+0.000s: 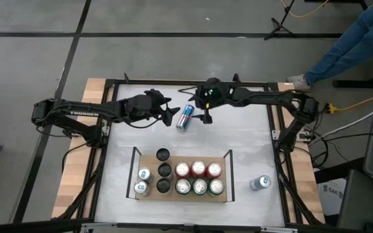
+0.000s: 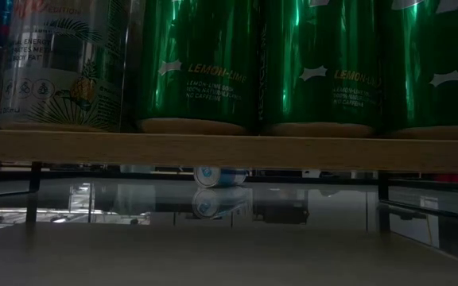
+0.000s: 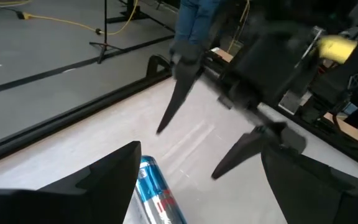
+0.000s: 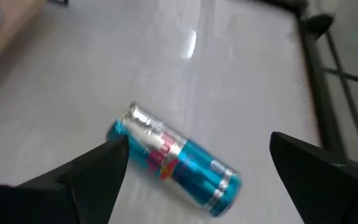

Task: Place canned beverage on shelf
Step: Put the top blue soda can on the shelf aligned with the other blue soda can

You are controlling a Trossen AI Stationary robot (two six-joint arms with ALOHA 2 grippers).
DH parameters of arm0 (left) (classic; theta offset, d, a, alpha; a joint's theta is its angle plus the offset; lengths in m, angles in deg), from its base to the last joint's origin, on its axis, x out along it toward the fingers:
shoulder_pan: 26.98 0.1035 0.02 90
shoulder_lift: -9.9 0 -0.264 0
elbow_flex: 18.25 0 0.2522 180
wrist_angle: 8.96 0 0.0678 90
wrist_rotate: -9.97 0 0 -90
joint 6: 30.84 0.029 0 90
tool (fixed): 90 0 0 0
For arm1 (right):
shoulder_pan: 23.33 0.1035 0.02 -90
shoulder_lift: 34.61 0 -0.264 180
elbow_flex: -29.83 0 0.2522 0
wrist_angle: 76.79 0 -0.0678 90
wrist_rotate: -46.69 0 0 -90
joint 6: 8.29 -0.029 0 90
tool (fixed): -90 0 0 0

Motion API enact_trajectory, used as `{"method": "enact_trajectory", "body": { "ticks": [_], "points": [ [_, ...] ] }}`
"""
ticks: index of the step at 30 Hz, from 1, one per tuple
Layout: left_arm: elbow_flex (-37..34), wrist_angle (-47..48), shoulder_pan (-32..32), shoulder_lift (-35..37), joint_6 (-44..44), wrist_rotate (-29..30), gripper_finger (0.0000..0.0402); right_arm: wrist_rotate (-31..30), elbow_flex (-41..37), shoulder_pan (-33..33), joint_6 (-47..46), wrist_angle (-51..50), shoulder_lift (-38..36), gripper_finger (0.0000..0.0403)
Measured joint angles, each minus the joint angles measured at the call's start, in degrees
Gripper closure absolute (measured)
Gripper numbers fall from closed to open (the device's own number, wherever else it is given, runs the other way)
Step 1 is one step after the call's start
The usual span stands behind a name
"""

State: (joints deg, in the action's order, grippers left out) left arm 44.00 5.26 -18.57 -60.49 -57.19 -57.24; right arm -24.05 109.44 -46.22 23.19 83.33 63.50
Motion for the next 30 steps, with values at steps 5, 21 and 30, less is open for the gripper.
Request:
{"method": "enact_trajectory", "body": {
  "ticks": [5, 21, 30],
  "points": [
    [0.0, 0.0, 0.0, 0.0, 0.0, 0.0, 0.0079, 2.6, 0.0, 0.0, 2.0, 0.4, 3.4, 0.0022],
    [0.0, 0.0, 0.0, 0.0, -0.1, 0.0, 0.0079, 4.4, 1.9, 0.0, 4.8, 5.9, 11.4, 0.0022],
    [0.0, 0.1, 0.0, 0.0, -0.1, 0.0, 0.0079, 4.3, 2.8, 0.0, 3.9, 3.5, 12.8, 0.0022]
  ]
}}
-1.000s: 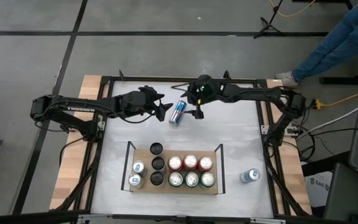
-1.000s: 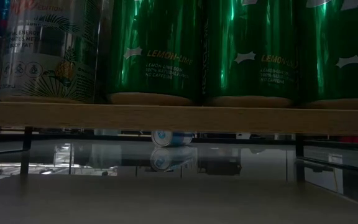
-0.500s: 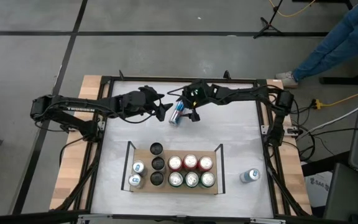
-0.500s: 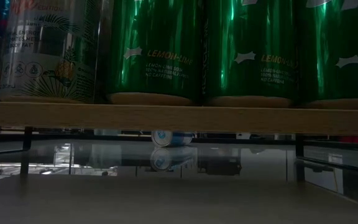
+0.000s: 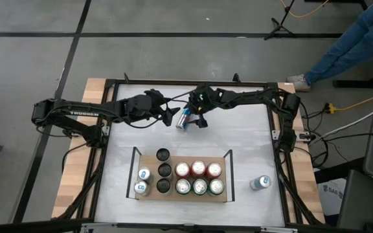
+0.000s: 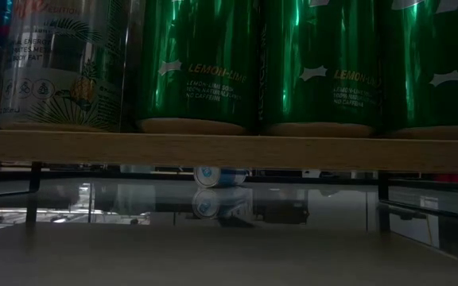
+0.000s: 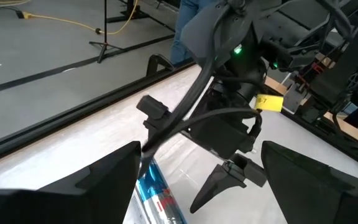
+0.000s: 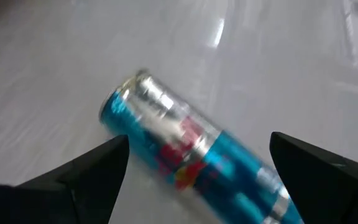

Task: Place canned beverage on shelf
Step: Put the top blue soda can on the shelf aligned with the other blue soda can

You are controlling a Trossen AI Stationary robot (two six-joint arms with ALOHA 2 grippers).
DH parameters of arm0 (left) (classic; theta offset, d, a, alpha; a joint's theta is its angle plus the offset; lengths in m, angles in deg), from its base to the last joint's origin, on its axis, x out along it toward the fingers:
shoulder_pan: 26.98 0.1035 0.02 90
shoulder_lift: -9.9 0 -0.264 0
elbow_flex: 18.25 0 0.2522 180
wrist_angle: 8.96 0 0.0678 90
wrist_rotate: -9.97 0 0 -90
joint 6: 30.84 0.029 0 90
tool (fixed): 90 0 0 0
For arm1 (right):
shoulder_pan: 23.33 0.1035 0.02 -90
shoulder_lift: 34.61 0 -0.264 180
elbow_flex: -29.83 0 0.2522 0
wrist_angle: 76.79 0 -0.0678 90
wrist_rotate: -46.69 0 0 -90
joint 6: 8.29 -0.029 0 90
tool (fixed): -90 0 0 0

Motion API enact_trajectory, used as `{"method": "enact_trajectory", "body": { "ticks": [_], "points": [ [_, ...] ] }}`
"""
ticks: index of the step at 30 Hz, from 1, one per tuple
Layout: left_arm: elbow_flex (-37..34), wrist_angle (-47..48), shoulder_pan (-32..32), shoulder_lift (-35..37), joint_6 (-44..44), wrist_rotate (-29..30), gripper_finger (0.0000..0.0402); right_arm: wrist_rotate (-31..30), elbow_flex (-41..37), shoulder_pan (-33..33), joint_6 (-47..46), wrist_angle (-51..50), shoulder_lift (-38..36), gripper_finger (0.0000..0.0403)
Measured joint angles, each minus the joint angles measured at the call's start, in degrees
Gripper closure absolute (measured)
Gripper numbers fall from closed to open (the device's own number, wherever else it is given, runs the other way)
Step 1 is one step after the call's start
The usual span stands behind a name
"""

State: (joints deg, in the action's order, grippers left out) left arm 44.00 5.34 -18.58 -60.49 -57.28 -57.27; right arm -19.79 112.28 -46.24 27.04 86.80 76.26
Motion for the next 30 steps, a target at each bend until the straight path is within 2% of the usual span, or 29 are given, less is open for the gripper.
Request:
{"method": "enact_trajectory", "body": {
  "ticks": [11, 16, 30],
  "points": [
    [0.0, 0.0, 0.0, 0.0, 0.0, -0.5, 0.0079, -1.1, 0.2, 0.0, 0.1, -7.3, -0.2, 0.0022],
    [0.0, 0.1, 0.0, 0.0, 0.0, -2.7, 0.0078, -1.2, 0.2, 0.0, -0.2, -7.7, -0.2, 0.0022],
    [0.0, 0.2, 0.0, 0.0, 0.0, -3.0, 0.0078, -4.4, 0.0, 0.2, -0.4, -10.1, -1.0, 0.0022]
  ]
}}
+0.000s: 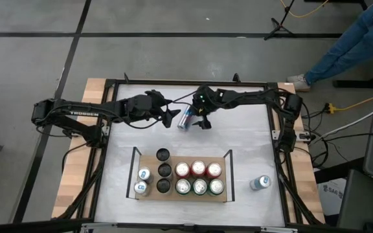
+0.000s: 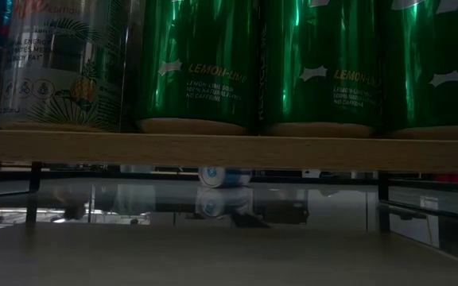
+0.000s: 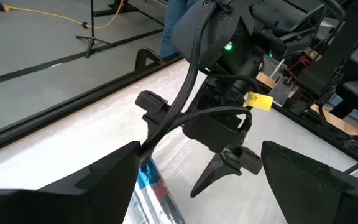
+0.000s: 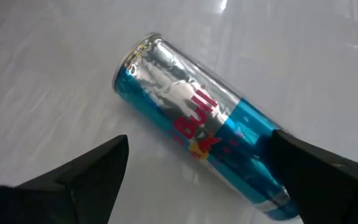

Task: Place canned beverage on shelf
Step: Put the top blue soda can on the shelf aligned with the other blue soda can

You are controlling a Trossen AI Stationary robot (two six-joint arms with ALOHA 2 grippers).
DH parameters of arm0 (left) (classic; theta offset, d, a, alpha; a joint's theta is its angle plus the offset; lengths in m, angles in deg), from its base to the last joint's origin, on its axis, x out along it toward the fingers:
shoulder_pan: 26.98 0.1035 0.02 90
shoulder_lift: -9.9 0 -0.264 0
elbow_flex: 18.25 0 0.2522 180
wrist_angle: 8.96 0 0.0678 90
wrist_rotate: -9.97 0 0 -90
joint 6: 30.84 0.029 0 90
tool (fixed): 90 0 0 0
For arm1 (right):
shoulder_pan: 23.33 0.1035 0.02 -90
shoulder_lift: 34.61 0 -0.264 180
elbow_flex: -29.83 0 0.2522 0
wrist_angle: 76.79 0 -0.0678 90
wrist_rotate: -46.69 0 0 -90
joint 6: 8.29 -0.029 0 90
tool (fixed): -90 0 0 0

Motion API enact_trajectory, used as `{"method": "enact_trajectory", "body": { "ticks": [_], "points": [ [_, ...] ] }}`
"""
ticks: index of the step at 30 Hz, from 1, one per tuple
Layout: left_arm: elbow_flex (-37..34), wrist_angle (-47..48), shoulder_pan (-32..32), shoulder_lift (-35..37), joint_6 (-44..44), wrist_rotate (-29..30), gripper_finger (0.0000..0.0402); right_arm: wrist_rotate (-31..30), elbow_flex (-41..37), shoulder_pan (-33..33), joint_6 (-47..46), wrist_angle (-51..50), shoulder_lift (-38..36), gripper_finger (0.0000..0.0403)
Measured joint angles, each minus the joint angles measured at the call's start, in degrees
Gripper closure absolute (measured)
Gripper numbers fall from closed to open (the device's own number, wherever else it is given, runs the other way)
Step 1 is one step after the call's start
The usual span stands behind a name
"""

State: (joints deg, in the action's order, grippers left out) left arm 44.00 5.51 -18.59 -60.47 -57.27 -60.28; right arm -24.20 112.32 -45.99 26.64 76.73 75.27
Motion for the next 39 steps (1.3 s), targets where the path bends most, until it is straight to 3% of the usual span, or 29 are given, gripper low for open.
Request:
{"method": "enact_trajectory", "body": {
  "ticks": [12, 24, 39],
  "points": [
    [0.0, 0.1, 0.0, 0.0, 0.0, 0.0, 0.0079, -2.3, -0.3, 2.1, -0.3, -7.9, -6.2, 0.0022],
    [0.0, 0.1, 0.0, 0.0, 0.0, 0.0, 0.0078, -5.0, -0.2, 2.4, 7.6, -4.6, -5.2, 0.0022],
    [0.0, 0.3, 0.0, 0.0, 0.0, 0.1, 0.0079, -6.9, -0.1, 2.4, 11.9, -14.2, -3.0, 0.0022]
  ]
}}
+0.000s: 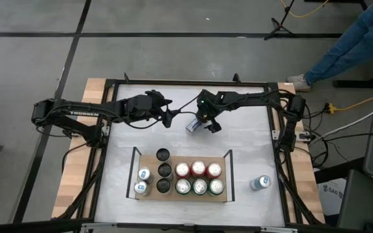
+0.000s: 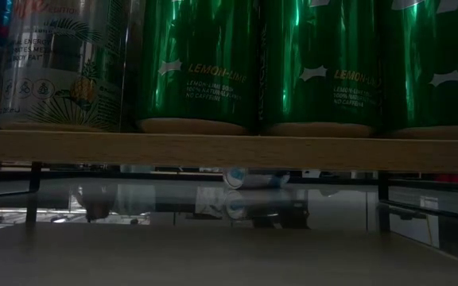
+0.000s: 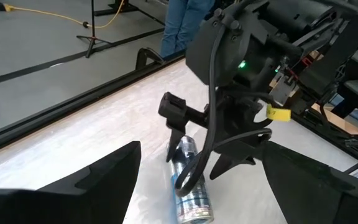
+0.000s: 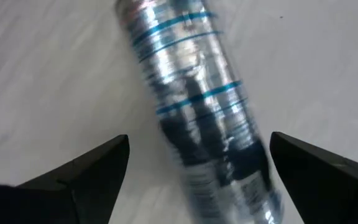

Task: Place canned beverage on shelf
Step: Put the top blue soda can on the shelf aligned with the other blue soda can

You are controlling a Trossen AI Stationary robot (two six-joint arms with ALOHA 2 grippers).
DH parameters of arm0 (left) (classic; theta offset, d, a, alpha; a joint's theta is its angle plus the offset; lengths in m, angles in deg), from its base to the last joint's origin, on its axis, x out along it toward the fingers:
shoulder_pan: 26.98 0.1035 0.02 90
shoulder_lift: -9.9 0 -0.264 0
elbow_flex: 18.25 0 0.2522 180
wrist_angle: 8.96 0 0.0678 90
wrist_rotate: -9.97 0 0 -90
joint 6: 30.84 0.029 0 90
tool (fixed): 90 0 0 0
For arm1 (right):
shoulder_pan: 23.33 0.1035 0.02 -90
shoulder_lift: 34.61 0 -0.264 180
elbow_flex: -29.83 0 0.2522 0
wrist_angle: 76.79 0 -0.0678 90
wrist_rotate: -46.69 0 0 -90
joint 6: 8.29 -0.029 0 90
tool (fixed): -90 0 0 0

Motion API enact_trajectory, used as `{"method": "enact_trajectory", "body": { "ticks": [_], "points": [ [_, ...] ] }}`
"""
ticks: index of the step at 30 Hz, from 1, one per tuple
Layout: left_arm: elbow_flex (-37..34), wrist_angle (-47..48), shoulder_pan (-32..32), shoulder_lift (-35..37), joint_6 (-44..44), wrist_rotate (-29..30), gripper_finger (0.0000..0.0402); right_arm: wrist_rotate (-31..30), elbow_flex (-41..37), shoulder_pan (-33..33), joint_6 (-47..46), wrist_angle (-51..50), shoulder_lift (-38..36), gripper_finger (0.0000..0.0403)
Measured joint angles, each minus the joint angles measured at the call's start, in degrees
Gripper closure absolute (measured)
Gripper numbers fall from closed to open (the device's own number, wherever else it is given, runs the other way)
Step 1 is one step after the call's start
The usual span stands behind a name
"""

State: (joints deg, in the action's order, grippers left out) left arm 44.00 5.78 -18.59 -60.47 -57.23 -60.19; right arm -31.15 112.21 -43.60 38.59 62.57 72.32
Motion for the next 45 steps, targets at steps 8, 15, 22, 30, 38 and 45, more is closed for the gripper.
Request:
{"method": "enact_trajectory", "body": {
  "ticks": [8, 15, 22, 30, 38, 45],
  "points": [
    [0.0, 0.5, -0.2, 0.0, 0.0, 0.0, 0.0078, -3.7, 0.0, 0.3, -0.5, 0.1, 1.7, 0.0022],
    [0.0, 1.0, -0.2, 0.0, 0.0, 0.0, 0.0078, -5.6, 0.0, 0.8, -1.9, -0.4, 1.8, 0.0031],
    [0.0, 0.9, -0.2, 0.0, 0.1, 0.0, 0.0078, -5.0, 0.0, 0.8, -2.0, -0.3, 1.8, 0.0112],
    [0.0, 0.9, -0.2, 0.0, 3.0, 0.0, 0.0079, -4.9, 0.0, 0.8, -3.1, -0.2, 1.8, 0.0172],
    [0.0, 0.0, -0.2, 0.0, 10.7, 0.0, 0.0078, 2.1, 0.0, 0.8, -8.7, 0.7, 1.8, 0.0168],
    [0.0, -3.3, -0.2, 0.0, 23.5, -3.9, 0.0078, 10.6, 0.0, 0.8, -15.3, 6.8, 1.8, 0.0171]
  ]
}}
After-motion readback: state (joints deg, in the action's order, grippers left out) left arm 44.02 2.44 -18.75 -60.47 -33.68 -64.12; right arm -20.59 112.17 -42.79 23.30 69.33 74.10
